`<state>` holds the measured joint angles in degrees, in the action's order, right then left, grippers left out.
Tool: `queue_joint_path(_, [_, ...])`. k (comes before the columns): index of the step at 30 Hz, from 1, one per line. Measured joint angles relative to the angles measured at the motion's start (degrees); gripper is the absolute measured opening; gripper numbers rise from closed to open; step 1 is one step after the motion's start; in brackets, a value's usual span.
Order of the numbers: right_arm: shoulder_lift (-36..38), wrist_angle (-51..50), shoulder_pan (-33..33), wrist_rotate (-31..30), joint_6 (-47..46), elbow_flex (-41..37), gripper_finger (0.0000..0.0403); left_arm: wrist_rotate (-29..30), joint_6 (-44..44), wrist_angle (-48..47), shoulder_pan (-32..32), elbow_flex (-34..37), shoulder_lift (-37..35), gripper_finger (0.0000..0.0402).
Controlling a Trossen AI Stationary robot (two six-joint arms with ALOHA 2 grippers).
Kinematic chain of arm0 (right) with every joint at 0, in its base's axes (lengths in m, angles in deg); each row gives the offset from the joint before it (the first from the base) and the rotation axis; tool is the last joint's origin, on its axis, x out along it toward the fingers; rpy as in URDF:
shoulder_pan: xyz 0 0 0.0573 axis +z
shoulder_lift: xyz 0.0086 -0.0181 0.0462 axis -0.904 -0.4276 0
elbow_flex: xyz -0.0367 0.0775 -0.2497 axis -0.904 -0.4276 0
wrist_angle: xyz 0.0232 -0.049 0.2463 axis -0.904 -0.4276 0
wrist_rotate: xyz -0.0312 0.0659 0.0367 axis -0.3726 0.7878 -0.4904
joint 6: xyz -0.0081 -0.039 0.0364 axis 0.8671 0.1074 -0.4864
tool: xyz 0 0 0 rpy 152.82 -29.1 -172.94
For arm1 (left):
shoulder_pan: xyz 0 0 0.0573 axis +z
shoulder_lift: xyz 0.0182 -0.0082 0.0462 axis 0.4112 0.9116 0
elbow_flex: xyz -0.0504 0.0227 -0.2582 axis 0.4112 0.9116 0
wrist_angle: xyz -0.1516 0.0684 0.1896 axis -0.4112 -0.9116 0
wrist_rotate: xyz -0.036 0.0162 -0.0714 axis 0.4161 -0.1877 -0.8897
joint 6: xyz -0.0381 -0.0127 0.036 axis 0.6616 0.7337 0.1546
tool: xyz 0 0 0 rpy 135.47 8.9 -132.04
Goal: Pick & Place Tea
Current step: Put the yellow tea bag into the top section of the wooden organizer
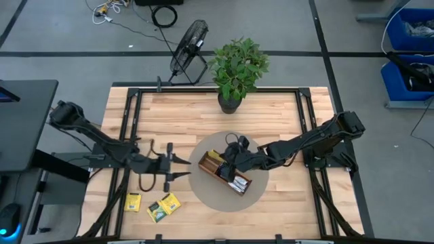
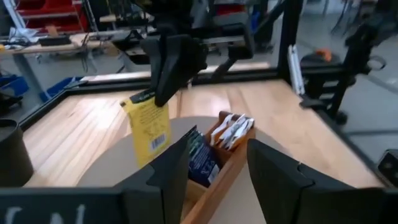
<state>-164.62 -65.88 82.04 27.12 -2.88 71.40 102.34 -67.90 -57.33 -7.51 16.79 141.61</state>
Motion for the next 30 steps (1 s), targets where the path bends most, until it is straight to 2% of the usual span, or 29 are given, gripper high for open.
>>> queue_joint_path(9, [-0.1, -0.8, -1.7, -0.2, -4.4, 0.0, 0.0, -0.4, -0.5, 13.7, -1.6, 10.7, -5.1, 0.017])
queue_joint_path(14, [-3.0, 3.2, -1.7, 0.6, -4.6, -0.1, 0.0, -0.5, -0.6, 19.9, -1.6, 14.1, -5.6, 0.017])
queue_joint_path(30, [-9.4, 3.4, -1.7, 0.5, -9.7, -0.1, 0.0, -0.5, -0.5, 20.2, -1.6, 14.4, -5.6, 0.017])
